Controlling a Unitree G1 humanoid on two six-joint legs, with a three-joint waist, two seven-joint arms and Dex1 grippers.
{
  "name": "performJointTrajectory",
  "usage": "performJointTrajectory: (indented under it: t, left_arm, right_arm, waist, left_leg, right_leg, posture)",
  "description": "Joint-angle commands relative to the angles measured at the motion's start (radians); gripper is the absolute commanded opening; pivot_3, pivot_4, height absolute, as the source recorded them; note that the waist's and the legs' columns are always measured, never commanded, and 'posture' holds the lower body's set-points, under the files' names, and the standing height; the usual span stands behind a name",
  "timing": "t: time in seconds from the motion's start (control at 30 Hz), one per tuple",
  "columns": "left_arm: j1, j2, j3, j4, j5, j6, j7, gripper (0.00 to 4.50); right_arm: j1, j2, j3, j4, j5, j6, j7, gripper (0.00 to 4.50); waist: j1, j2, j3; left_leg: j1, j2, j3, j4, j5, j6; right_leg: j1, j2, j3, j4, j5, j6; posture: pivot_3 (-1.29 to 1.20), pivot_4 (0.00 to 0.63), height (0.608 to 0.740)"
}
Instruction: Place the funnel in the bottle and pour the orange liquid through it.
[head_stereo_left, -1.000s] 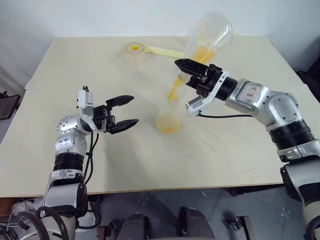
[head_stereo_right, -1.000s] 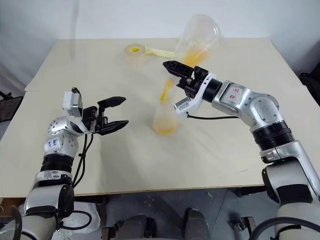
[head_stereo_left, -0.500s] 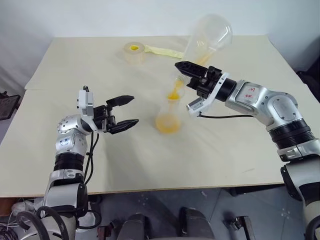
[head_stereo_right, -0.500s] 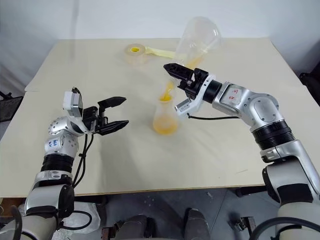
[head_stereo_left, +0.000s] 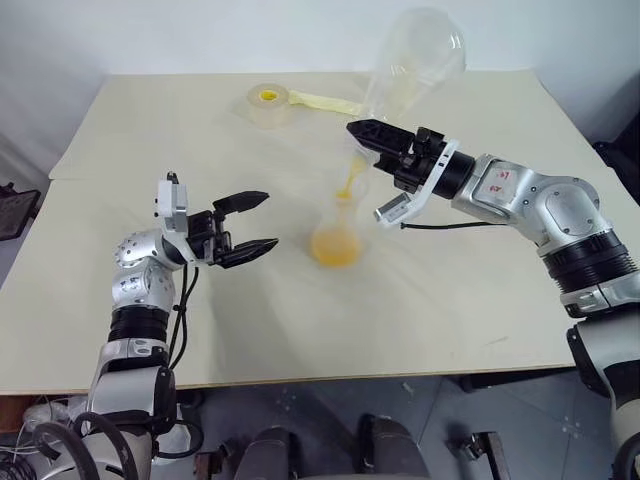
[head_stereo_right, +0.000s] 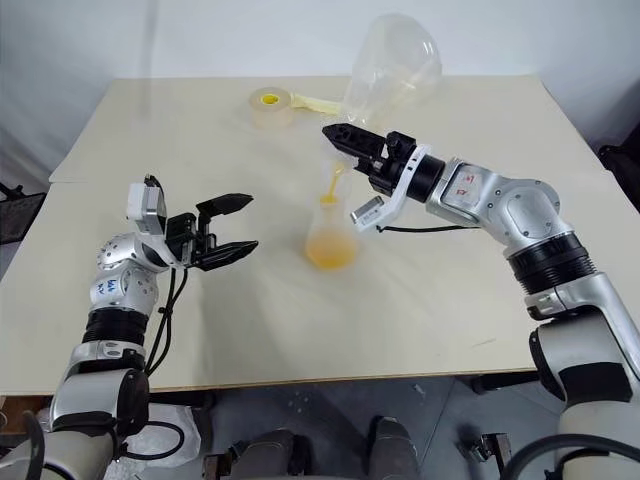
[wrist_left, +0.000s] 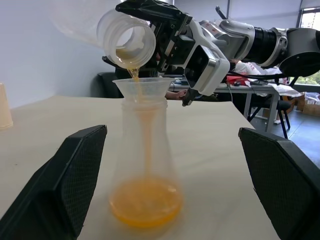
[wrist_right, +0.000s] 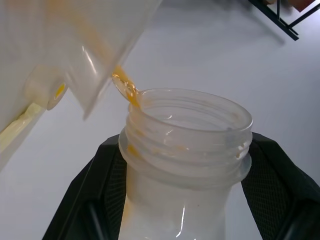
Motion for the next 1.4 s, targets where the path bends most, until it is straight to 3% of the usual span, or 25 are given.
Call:
performJointTrajectory:
  t: [0.03, 0.7, 0.87, 1.07, 1.2, 1.4]
  left_arm:
    - [-0.007, 0.0, 0.006, -0.02, -0.007, -0.011, -0.002, 4.5]
    - [-0.019, -0.002, 0.005, -0.001, -0.003, -0.015, -0.006, 4.5]
    - [-0.019, 0.002, 0.001, 0.001, 0.013, -0.011, 0.026, 4.5]
    - [-0.018, 0.008, 0.001, -0.006, 0.026, -0.001, 0.06, 4.5]
    - [-0.025, 0.016, 0.005, -0.006, 0.014, 0.026, 0.062, 4.5]
    - [-0.031, 0.034, -0.011, -0.016, 0.031, 0.075, 0.077, 4.5]
  right_arm:
    - [-0.033, -0.024, -0.014, -0.023, -0.001, 0.007, -0.035, 2.77]
    - [-0.032, -0.023, -0.021, -0.025, -0.002, 0.013, -0.054, 2.77]
    - [0.047, 0.039, -0.123, -0.001, 0.34, 0.031, 0.146, 2.77]
    - [0.187, 0.107, -0.259, -0.117, 0.717, 0.18, 0.396, 2.77]
    - [0.331, 0.218, -0.494, -0.28, 1.116, 0.622, 0.545, 2.77]
    - [0.411, 0.278, -0.705, -0.357, 1.36, 0.888, 0.548, 2.77]
  waist:
    - [0.0, 0.0, 0.0]
    - [0.0, 0.0, 0.0]
    - [-0.001, 0.0, 0.0]
    - [0.002, 0.0, 0.0]
    - [0.005, -0.001, 0.0]
    - [0.006, -0.001, 0.0]
  left_leg:
    - [0.0, 0.0, 0.0, 0.0, 0.0, 0.0]
    - [0.0, 0.0, 0.0, 0.0, 0.0, 0.0]
    - [0.0, 0.0, 0.0, 0.0, 0.0, 0.0]
    - [0.0, 0.0, 0.0, 0.0, 0.0, 0.0]
    - [0.0, 0.001, -0.003, 0.001, 0.0, 0.0]
    - [0.0, -0.001, -0.004, 0.001, 0.0, 0.0]
  right_leg:
    - [0.0, 0.0, 0.0, 0.0, 0.0, 0.0]
    - [0.0, 0.0, 0.0, 0.0, 0.0, 0.0]
    - [0.0, 0.0, 0.0, 0.0, 0.0, 0.0]
    - [0.001, 0.0, -0.001, 0.0, 0.0, 0.0]
    - [0.001, 0.0, -0.002, 0.001, 0.0, 0.0]
    - [0.002, 0.0, -0.001, 0.001, 0.0, 0.0]
  posture:
    - [0.0, 0.15, 0.74]
    - [0.0, 0.15, 0.74]
    - [0.0, 0.15, 0.74]
    - [0.0, 0.15, 0.74]
    - [0.0, 0.15, 0.74]
    - [0.0, 0.15, 0.74]
